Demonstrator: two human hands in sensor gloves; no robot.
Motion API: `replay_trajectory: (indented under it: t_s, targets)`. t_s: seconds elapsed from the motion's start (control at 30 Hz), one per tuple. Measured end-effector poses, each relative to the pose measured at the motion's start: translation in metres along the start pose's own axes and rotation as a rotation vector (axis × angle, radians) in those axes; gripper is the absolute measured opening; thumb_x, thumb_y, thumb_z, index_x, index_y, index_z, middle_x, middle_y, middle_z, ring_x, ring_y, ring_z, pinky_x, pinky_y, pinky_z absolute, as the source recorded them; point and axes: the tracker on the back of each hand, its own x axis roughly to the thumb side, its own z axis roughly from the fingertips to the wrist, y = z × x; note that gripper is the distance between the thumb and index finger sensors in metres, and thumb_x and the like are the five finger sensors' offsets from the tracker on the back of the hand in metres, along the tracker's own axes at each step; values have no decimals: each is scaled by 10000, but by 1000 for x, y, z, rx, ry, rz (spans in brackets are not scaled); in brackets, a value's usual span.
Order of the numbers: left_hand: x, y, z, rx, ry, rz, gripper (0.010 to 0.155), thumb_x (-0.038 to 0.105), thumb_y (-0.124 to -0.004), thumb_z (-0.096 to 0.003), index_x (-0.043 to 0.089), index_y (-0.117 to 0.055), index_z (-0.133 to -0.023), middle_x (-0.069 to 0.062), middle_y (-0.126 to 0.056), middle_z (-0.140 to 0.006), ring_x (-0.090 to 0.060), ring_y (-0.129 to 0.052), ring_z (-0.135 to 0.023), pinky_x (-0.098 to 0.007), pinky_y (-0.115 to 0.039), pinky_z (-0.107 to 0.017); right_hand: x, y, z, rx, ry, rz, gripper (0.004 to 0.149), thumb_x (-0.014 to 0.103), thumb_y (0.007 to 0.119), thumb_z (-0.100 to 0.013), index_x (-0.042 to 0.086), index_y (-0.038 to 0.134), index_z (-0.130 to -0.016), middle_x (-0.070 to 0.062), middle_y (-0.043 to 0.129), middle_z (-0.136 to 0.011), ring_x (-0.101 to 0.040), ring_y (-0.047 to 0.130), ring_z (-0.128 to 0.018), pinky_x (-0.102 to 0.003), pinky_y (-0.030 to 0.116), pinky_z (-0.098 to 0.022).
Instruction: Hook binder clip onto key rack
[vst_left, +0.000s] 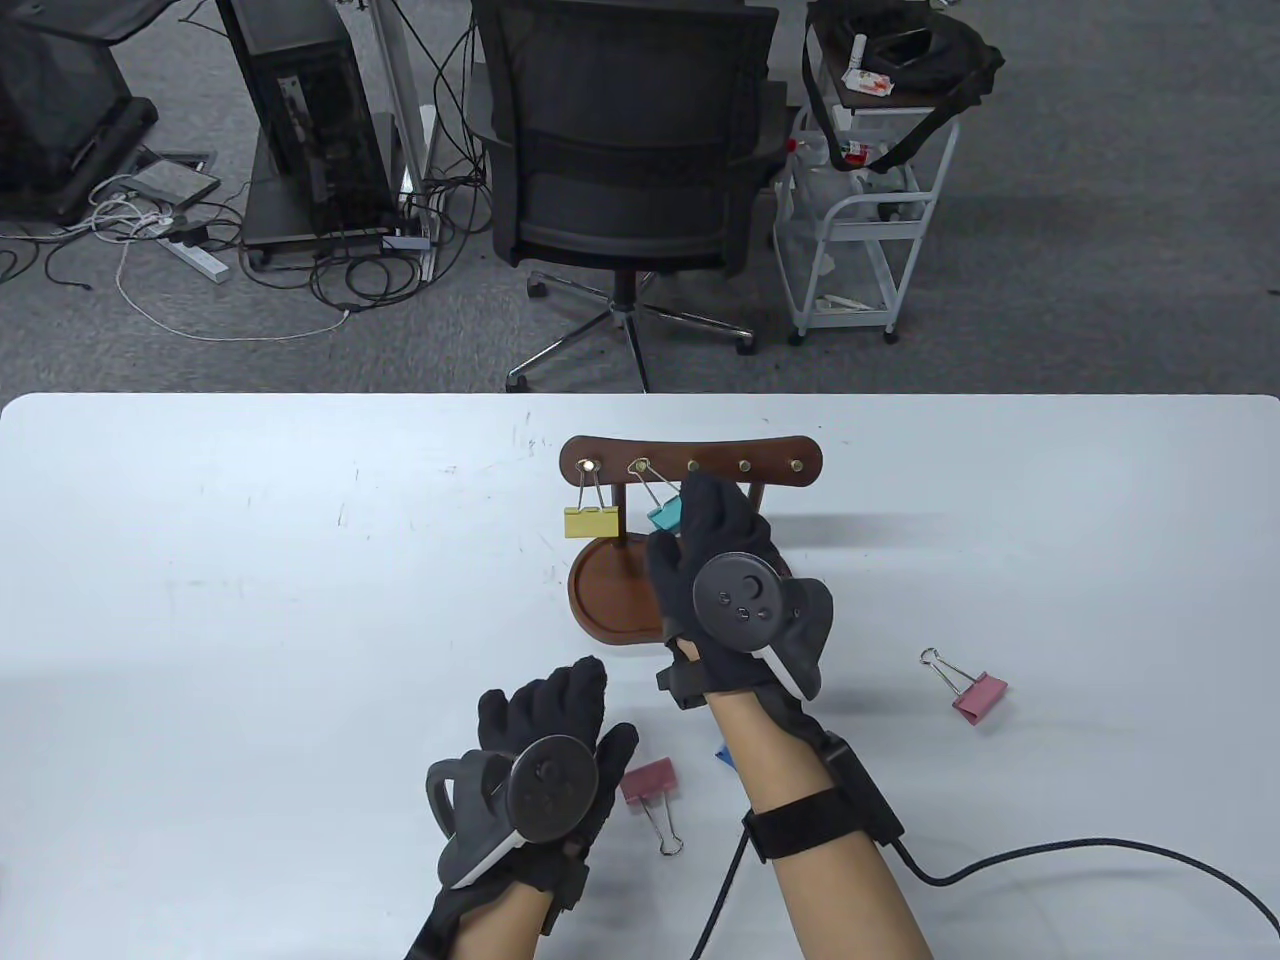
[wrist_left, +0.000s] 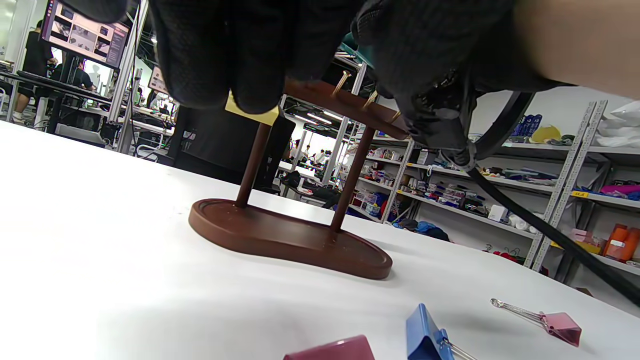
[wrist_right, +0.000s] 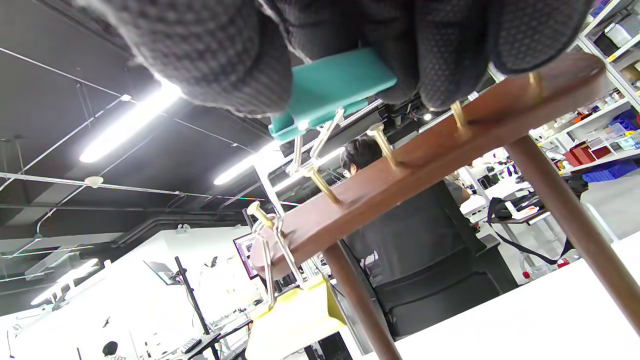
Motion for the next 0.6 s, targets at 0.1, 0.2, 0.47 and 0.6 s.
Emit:
replay_trajectory:
  t_s: [0.1,0.2,0.47,0.6]
  targets:
    - [0,0,0,-4,5,3,722,417,-806,-568,-2,-637,-1132,-286,-769,-1072,-575,-781,-938,-812,-458,-682,-2,3,0,4,7,3,721,372,822,-553,-26,575,-1101,-345,622,-1071,-583,722,-830,-702,616,-584]
    - [-1,0,0,0,12,0,721,418,-804,-569,-2,-637,-1131,-288,-769,-1072,-576,-782,-937,-812,-458,-682,-3,6,-1,4,14,9,724,378,821,-553,-25,574,-1101,-350,626,-1064,-585,725,-822,-703,620,-579]
    - [-5,1,0,0,40,-4,720,414,-803,-570,-9,-638,-1130,-290,-769,-1069,-579,-784,-932,-811,-459,-681,-14,23,-1,39,39,9,751,379,811,-555,-18,518,-1121,-372,598,-1056,-597,717,-815,-709,618,-571]
    - [-6,0,0,-5,54,2,722,414,-801,-571,-12,-637,-1130,-295,-770,-1067,-581,-781,-933,-812,-458,-679,-19,32,-1,49,48,9,752,383,812,-553,-17,521,-1119,-378,601,-1047,-598,724,-806,-711,622,-565]
